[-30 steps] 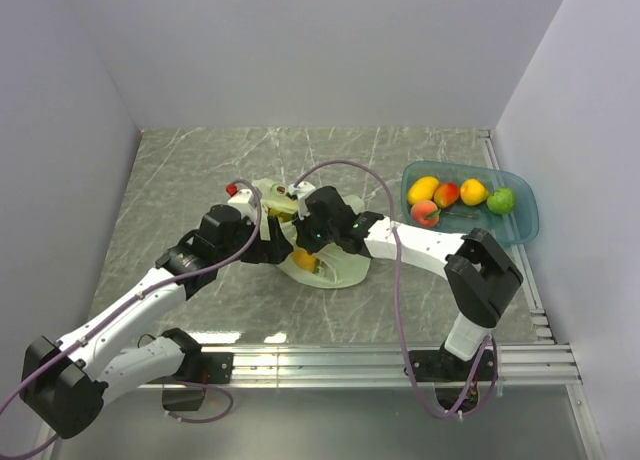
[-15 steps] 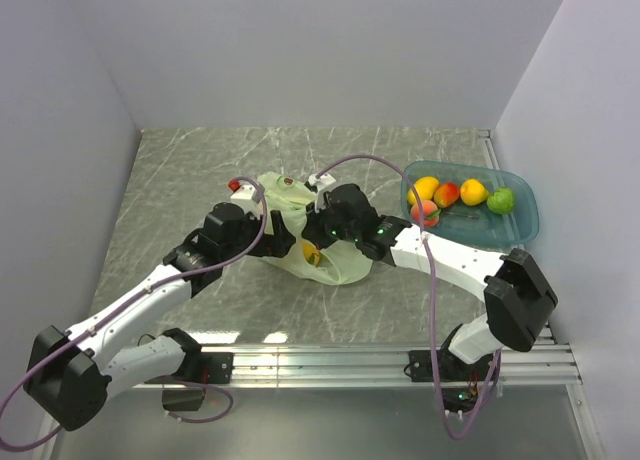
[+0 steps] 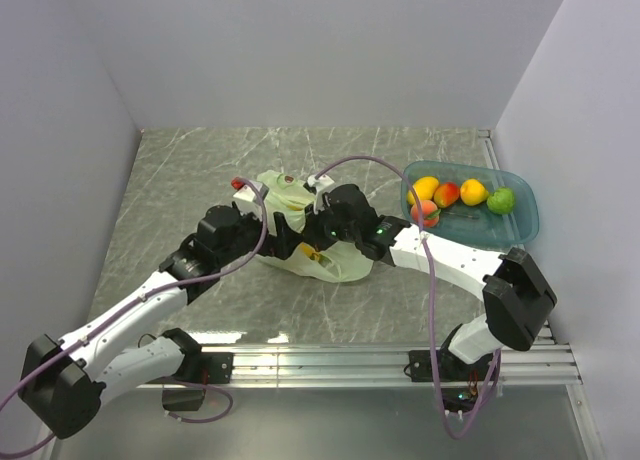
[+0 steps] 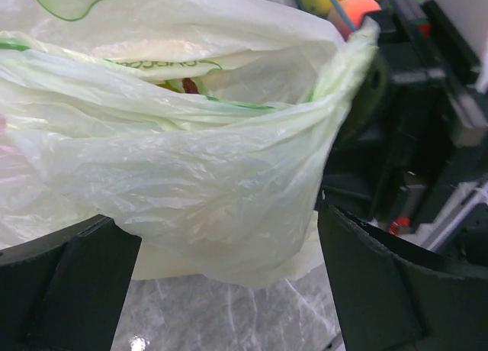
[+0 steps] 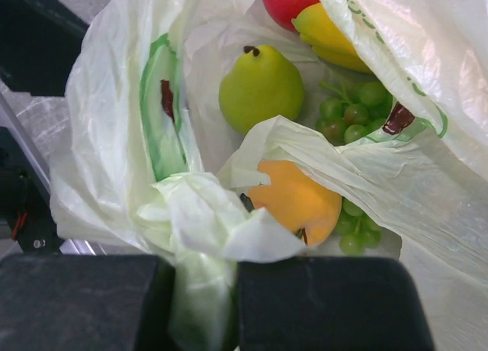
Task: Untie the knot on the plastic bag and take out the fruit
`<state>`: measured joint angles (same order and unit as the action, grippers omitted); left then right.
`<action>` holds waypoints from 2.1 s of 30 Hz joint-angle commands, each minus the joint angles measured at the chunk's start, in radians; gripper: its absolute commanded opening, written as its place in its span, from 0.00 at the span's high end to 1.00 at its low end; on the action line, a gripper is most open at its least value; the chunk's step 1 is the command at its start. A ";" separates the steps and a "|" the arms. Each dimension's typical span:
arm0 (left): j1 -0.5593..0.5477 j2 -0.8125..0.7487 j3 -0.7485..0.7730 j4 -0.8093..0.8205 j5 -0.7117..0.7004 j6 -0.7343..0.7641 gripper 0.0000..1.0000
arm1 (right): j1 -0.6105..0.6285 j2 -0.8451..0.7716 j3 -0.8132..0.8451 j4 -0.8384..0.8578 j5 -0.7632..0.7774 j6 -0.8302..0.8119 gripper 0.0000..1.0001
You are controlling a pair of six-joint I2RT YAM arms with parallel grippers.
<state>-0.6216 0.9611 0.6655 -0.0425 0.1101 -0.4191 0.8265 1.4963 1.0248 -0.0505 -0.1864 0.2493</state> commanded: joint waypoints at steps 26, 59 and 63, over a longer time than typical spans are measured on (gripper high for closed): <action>0.022 -0.137 -0.170 -0.198 -0.168 -0.308 0.99 | -0.388 -0.300 -0.331 0.086 0.349 0.387 1.00; 0.013 -0.124 -0.219 -0.148 -0.052 -0.310 0.99 | 0.105 0.111 0.070 -0.154 0.215 0.057 0.09; 0.011 -0.124 -0.222 -0.149 -0.052 -0.311 0.99 | 0.120 0.197 0.072 -0.140 0.238 0.074 0.09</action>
<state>-0.6048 0.8524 0.4480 -0.2077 0.0582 -0.7227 0.9287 1.6524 1.0920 -0.2249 0.0261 0.3031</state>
